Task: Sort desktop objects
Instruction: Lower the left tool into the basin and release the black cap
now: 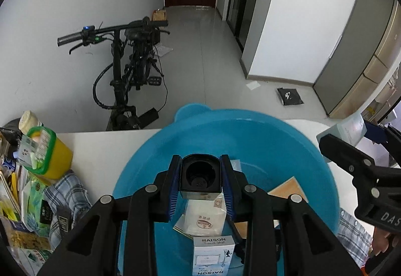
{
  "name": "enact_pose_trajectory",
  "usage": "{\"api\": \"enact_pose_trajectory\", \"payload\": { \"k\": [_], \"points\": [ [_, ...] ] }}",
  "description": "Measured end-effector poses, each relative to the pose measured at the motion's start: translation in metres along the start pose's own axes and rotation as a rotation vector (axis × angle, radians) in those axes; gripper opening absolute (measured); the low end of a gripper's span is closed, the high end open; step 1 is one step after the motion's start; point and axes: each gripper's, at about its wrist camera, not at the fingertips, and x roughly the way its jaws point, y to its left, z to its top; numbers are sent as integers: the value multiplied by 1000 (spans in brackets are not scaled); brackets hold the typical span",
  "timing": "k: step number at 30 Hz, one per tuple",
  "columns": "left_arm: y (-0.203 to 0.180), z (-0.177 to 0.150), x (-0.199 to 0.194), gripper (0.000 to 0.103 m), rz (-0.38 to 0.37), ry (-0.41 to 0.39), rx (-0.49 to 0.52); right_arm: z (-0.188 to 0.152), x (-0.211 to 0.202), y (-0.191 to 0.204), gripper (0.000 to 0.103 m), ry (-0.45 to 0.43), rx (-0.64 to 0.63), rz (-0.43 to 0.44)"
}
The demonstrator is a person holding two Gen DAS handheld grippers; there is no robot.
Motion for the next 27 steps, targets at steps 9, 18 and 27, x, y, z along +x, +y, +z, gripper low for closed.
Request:
{"api": "enact_pose_trajectory", "payload": {
  "k": [9,18,27],
  "points": [
    [-1,-16,46,33,-8,99,-21,-18,47,0,79,87,1,-4],
    [-3,-29,74,33,2,152,-24,-31,73,-3,79,145,7,1],
    [11,-28,63,32,51,133,-29,-37,80,-2,79,162,4,12]
  ]
}}
